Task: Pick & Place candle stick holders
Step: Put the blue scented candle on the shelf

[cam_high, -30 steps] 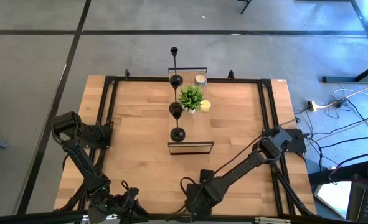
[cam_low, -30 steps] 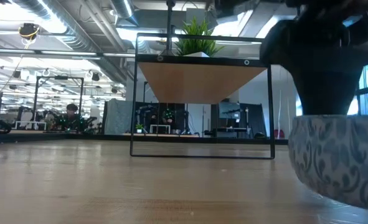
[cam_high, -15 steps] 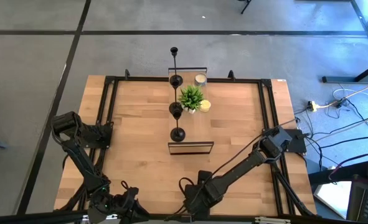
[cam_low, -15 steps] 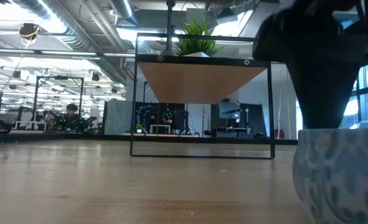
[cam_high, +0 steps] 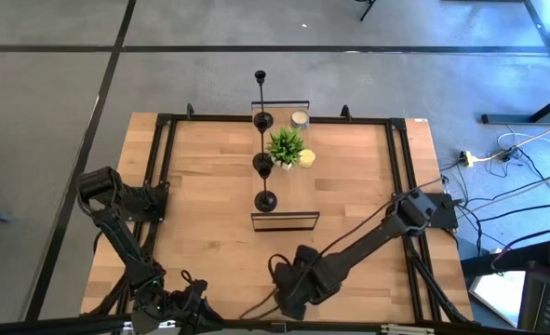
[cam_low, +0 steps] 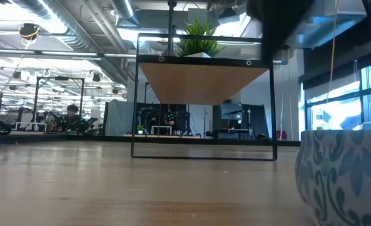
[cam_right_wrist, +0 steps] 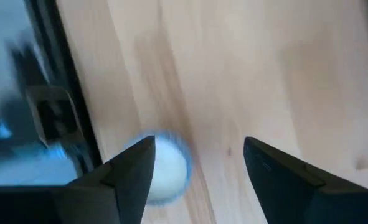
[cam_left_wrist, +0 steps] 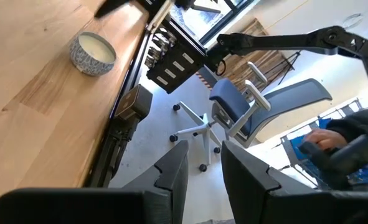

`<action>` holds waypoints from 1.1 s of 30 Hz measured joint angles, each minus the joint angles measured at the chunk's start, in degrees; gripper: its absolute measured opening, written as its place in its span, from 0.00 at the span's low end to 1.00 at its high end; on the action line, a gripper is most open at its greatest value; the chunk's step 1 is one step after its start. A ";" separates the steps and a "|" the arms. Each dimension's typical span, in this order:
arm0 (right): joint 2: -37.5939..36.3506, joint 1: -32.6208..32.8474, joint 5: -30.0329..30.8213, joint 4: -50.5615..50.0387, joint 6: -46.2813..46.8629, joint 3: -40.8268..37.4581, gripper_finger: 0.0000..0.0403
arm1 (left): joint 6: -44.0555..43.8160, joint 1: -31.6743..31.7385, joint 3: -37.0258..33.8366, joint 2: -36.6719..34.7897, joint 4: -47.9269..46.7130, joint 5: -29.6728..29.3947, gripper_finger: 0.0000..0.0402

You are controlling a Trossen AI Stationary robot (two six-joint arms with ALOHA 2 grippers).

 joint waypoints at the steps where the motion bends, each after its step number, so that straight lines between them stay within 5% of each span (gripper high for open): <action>1: -0.87 -0.11 1.22 0.95 1.21 0.29 0.62 | 0.00 0.00 0.00 0.00 0.00 0.00 0.23; 11: -3.37 4.10 17.34 12.47 12.70 3.40 0.80 | -0.43 0.00 0.00 0.00 0.02 0.40 0.23; 19: -3.37 10.51 28.10 7.86 26.00 3.48 0.89 | -0.58 0.10 0.00 0.00 0.04 1.04 0.23; 33: -3.11 19.46 27.66 0.76 46.42 -1.70 0.89 | -1.40 6.93 0.00 0.00 -2.91 2.91 0.23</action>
